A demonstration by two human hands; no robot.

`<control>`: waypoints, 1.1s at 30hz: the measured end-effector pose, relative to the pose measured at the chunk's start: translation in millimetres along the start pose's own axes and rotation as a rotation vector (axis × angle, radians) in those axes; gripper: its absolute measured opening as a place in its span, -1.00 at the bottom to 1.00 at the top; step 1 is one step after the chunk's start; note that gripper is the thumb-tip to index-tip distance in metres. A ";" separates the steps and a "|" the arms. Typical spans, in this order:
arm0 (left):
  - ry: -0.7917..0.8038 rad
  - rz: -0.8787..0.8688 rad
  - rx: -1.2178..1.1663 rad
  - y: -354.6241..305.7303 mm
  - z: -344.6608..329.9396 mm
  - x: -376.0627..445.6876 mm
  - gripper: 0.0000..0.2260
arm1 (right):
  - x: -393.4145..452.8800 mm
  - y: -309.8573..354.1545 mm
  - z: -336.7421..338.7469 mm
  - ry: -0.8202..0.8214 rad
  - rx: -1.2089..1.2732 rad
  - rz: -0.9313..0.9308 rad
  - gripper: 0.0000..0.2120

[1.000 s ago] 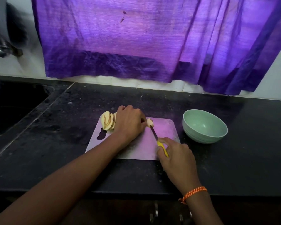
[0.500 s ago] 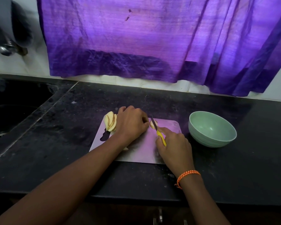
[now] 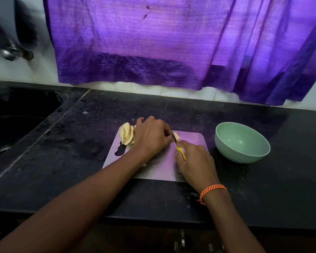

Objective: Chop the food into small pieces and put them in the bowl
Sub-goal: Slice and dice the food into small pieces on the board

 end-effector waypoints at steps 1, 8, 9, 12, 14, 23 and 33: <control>0.006 0.003 0.009 -0.5 -0.2 0.3 -0.89 | -1.0 0.4 0.6 0.001 0.005 0.000 -0.71; -0.019 -0.007 0.025 -1.4 -2.2 1.3 -0.89 | -38.5 -9.1 14.4 -0.015 0.033 0.000 -0.72; -0.021 -0.009 0.026 -1.4 -2.5 1.2 -0.89 | -43.5 -10.9 15.8 -0.021 0.046 -0.002 -0.69; -0.020 -0.021 0.011 -1.7 -0.6 1.4 -0.90 | -46.7 -13.7 17.4 -0.044 0.130 -0.050 -0.65; -0.005 -0.058 -0.014 -1.0 2.2 3.7 -0.91 | -42.6 -13.6 17.2 -0.090 0.181 -0.088 -0.64; 0.302 -0.460 0.028 1.2 21.4 36.3 -0.70 | -26.7 -14.8 13.8 -0.175 0.228 -0.227 -0.57; 0.114 -0.318 0.028 -1.7 3.0 19.5 -0.67 | -23.5 -13.9 13.1 -0.096 0.075 -0.199 -0.65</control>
Point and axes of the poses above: each hand's wrist, its own x-axis towards the middle knuckle, its own z-axis out of the back of the hand, y = z × x, the point moved 1 cm from there along x, towards the middle knuckle, and after that the axes turned 6 degrees about -z, right-handed, at the moved point
